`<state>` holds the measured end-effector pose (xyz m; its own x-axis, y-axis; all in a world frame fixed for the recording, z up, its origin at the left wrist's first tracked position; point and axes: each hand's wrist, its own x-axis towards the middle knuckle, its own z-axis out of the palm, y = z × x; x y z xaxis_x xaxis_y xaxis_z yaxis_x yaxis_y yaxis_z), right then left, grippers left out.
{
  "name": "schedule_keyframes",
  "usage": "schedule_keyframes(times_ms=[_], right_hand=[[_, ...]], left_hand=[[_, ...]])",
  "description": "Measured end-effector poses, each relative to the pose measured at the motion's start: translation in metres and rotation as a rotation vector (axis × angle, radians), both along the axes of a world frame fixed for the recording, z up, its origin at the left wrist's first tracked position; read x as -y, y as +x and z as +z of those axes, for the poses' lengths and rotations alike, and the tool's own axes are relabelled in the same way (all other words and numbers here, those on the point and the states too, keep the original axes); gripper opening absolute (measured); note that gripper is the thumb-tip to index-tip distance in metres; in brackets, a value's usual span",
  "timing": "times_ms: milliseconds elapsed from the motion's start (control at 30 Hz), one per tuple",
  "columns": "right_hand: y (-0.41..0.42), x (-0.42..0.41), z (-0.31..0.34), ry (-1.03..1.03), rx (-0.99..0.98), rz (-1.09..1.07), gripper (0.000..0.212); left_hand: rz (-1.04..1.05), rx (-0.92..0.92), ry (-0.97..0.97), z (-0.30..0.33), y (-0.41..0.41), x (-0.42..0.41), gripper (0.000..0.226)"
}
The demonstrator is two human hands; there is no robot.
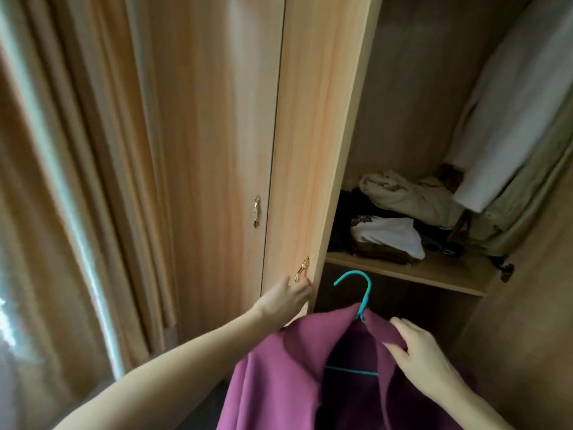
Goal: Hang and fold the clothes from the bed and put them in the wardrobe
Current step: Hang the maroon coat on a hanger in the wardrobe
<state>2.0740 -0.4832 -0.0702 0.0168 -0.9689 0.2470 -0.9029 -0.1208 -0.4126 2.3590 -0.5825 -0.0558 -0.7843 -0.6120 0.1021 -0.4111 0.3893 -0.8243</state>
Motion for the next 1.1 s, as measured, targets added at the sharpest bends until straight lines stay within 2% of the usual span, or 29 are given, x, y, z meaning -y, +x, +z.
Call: schedule_keyframes(times_ms=[200, 300, 400, 500, 600, 733, 867, 933, 1000, 1100], right_hand=[[0.060, 0.013, 0.008, -0.023, 0.017, 0.130, 0.032], [0.082, 0.018, 0.012, -0.050, 0.027, 0.182, 0.024], [0.100, 0.023, 0.011, -0.055, 0.026, 0.219, 0.025], [0.113, 0.028, 0.010, -0.047, 0.035, 0.246, 0.018], [0.120, 0.033, 0.009, -0.051, 0.029, 0.229, 0.025], [0.123, 0.042, 0.010, -0.047, 0.008, 0.202, 0.036], [0.127, 0.045, 0.015, -0.051, 0.031, 0.200, 0.032], [0.126, 0.044, 0.017, -0.045, 0.046, 0.188, 0.031], [0.122, 0.043, 0.020, -0.047, 0.057, 0.180, 0.030], [0.108, 0.039, 0.031, -0.064, 0.073, 0.152, 0.019]], left_hand=[[0.118, 0.025, 0.019, 0.002, 0.069, -0.016, 0.047], [0.214, -0.039, 0.065, -0.002, 0.104, -0.018, 0.053], [0.309, -0.109, 0.120, 0.001, 0.134, -0.019, 0.056], [0.404, -0.075, 0.137, 0.004, 0.162, -0.013, 0.053], [0.478, -0.170, 0.167, 0.007, 0.186, -0.010, 0.048], [0.390, -0.303, 0.234, 0.016, 0.177, -0.009, 0.042], [0.504, -0.247, 0.251, 0.025, 0.142, -0.013, 0.036], [0.629, -0.175, 0.349, 0.030, 0.128, -0.018, 0.038], [0.705, -0.173, 0.556, 0.044, 0.117, -0.027, 0.038], [0.617, -0.289, 0.741, 0.067, 0.107, -0.035, 0.043]])
